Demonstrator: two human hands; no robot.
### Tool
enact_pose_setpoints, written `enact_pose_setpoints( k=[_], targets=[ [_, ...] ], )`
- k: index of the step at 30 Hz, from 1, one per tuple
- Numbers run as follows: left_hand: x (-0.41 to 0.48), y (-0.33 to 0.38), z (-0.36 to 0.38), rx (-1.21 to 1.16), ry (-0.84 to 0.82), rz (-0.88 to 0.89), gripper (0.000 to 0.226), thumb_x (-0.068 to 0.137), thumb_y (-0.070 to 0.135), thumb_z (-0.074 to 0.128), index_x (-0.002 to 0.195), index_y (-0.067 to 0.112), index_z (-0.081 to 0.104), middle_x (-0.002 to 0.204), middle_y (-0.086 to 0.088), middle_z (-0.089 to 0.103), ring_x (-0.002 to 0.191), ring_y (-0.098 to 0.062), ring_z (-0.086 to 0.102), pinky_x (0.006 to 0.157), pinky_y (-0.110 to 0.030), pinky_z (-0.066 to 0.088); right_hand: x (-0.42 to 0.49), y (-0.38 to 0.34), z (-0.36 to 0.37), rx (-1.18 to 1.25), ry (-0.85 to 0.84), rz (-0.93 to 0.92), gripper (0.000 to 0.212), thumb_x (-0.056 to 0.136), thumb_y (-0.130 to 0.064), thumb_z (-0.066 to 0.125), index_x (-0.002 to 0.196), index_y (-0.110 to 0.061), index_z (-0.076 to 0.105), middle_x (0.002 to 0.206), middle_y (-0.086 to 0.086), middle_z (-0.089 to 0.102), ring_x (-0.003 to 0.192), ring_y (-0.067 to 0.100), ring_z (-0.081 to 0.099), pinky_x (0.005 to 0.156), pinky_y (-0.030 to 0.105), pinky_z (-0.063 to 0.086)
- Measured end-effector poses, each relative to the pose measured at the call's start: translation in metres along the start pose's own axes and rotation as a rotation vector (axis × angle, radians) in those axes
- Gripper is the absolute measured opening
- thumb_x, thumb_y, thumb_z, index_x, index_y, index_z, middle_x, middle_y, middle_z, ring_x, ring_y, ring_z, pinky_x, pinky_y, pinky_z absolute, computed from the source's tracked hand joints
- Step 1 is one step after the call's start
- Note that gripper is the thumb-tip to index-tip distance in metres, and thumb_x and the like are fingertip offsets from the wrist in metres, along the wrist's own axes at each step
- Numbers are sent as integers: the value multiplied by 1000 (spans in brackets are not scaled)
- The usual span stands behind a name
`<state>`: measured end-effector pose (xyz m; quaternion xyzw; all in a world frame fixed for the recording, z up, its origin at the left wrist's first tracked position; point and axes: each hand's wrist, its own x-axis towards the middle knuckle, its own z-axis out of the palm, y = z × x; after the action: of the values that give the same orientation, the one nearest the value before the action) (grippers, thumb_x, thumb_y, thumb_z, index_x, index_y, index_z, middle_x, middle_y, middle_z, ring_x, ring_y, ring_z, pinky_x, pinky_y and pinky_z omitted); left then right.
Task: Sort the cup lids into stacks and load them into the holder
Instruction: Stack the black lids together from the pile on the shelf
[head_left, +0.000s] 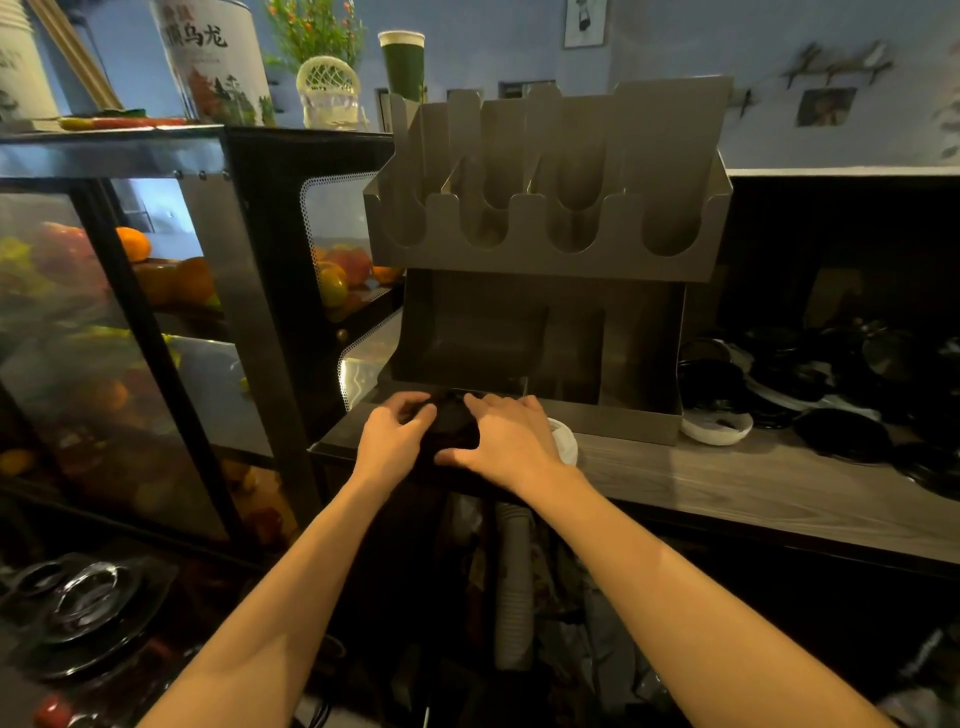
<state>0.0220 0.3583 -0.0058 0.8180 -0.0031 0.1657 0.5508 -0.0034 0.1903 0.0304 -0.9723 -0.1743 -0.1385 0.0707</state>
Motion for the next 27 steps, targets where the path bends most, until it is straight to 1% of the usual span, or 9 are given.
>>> enact_pose_setpoints(
  k=[3,4,8,11,13,17,20,23,27],
  targets=[
    [2,1,0,-28,-3,-31,25,100,25,64,124,22,66,111,4,68,105,-12,65,89,-29,54,2,-4,0,-13,-16,5,85,83,-78,54,143,-18,49,131,3,63,121,24,55,106,40,33],
    [1,2,0,-37,-7,-35,24,100,26,63,124,23,65,111,4,68,107,-14,65,89,-29,54,2,-4,0,-22,-10,2,85,83,-78,54,143,-18,50,129,3,64,120,24,56,106,40,33],
    [-5,8,-1,-97,-33,-31,28,103,29,57,130,22,61,109,11,63,104,-7,62,76,-19,49,-2,-1,2,-23,6,-2,96,83,-81,51,151,-15,37,134,6,62,125,26,54,108,40,33],
    [-9,13,-1,-123,-25,-12,35,104,31,56,137,22,57,124,8,61,114,-8,58,87,-21,47,-5,1,0,3,41,-4,97,82,-81,51,151,-13,39,138,6,58,126,25,52,108,39,33],
    [-13,16,-2,-136,19,18,36,104,30,56,140,22,55,129,10,57,119,-5,53,96,-21,41,-9,5,-5,14,98,-11,90,84,-81,49,146,-16,46,135,4,59,122,23,54,105,38,35],
    [-20,31,2,-128,87,206,30,104,27,56,134,25,56,130,10,58,120,-1,54,99,-17,41,-20,28,-18,128,217,45,69,93,-71,46,138,-19,57,130,1,62,120,21,56,100,35,38],
    [-26,58,19,-115,5,319,26,103,25,58,129,27,57,123,12,62,115,2,58,95,-11,44,-33,53,-28,206,323,100,49,97,-59,52,123,-20,66,116,-3,65,109,16,60,88,31,41],
    [-33,83,49,-163,-121,332,24,102,26,59,126,29,57,119,12,64,111,2,61,90,-10,46,-49,79,-41,267,374,178,37,98,-53,54,116,-24,68,109,-7,64,96,10,58,75,27,39],
    [-40,102,92,-193,-186,327,25,102,27,59,128,26,58,119,8,66,112,-4,63,94,-18,49,-73,122,-52,308,384,293,35,98,-53,53,115,-26,68,109,-8,64,96,9,58,75,28,44]
  ],
)
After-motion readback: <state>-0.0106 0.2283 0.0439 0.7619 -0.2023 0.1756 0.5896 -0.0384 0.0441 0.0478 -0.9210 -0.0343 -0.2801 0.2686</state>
